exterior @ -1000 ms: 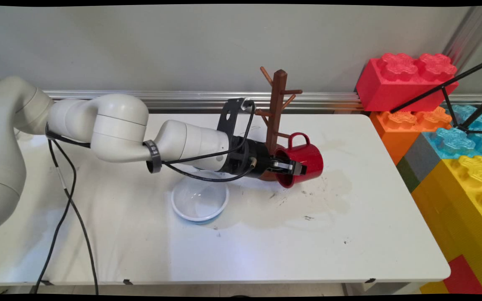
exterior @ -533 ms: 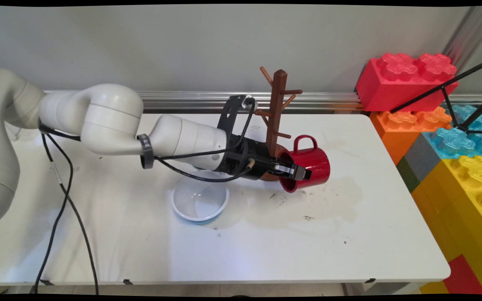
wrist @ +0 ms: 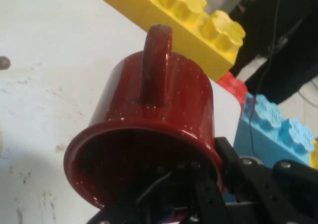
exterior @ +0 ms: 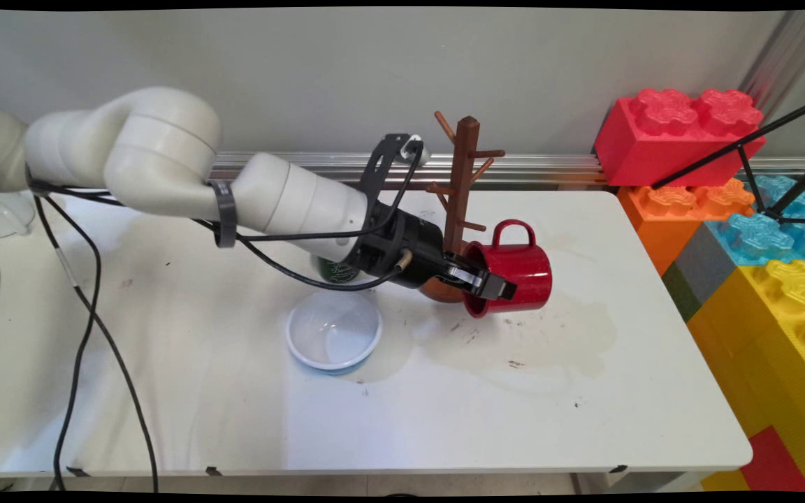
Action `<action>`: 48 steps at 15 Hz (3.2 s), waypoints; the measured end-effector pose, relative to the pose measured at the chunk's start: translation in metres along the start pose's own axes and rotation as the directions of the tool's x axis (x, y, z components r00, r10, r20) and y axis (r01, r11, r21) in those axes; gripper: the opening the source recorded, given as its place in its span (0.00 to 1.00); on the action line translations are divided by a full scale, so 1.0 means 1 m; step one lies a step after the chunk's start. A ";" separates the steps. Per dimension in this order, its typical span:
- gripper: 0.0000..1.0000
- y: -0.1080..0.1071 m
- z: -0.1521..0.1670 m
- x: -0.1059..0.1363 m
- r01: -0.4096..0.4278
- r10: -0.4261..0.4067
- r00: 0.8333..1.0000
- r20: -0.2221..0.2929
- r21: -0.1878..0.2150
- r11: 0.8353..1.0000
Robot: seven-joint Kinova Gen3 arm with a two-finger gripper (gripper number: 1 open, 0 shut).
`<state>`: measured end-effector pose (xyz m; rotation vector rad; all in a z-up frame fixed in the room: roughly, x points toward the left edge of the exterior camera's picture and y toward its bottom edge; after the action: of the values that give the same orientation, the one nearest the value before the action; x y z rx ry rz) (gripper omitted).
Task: Place the picked object on the table
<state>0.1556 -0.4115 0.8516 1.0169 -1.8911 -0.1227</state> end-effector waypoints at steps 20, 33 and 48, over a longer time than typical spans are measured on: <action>0.00 0.061 -0.044 0.076 -0.202 0.169 0.929 0.330 0.070 0.977; 0.00 0.096 0.012 0.087 -0.422 0.289 0.777 0.559 0.121 0.899; 0.00 0.114 0.075 0.075 -0.462 0.182 0.654 0.734 0.197 0.865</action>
<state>0.0139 -0.4130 0.9166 0.9066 -2.8712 0.0914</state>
